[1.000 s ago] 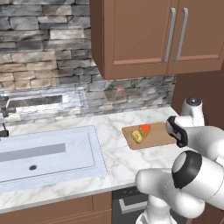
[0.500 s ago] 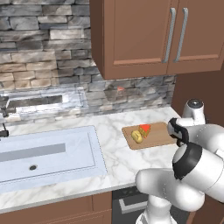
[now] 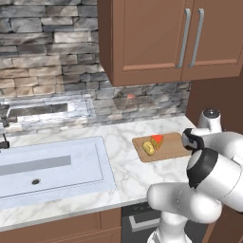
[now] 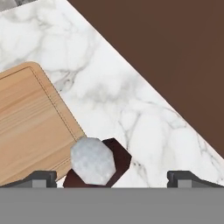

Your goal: Retrieve the reheated potato from the microwave, then place the potato, cheese, and condiment on the cutting board.

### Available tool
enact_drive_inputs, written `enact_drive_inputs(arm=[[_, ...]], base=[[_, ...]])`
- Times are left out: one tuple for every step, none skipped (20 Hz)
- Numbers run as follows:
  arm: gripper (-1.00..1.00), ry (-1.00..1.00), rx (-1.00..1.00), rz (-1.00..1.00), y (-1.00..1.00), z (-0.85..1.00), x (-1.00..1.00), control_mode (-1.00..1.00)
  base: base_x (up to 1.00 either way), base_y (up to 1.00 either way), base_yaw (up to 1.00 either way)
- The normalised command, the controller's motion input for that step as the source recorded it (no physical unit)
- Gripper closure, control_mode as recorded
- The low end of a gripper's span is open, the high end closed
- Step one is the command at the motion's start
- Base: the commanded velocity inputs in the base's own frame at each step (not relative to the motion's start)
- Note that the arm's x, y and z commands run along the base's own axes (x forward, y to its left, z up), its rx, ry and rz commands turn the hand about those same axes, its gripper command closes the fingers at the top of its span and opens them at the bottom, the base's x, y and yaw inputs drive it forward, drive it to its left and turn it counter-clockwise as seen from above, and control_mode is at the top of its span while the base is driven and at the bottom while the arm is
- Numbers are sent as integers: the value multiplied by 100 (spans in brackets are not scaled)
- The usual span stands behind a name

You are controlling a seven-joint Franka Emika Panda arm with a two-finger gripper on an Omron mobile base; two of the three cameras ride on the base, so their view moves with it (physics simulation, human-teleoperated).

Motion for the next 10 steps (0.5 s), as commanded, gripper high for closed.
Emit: enact_drive_inputs(arm=[[-100,0,1,0,-2,-7,3,-100],[-100,0,2,0,-2,-7,3,-100],[-100,0,3,0,0,-8,4,-100],[-100,0,3,0,0,-7,6,-100],[-100,0,3,0,0,-6,5,-100],[-100,0,3,0,0,-5,5,-100],[-100,0,3,0,0,-4,3,-100],[-100,0,3,0,0,-5,2,-100],[-100,0,2,0,0,-5,3,-100],[-100,0,2,0,0,-6,4,-100]], base=[[0,0,0],[0,0,0],[0,0,0],[0,0,0],[0,0,0],[0,0,0],[0,0,0],[0,0,0],[0,0,0],[0,0,0]])
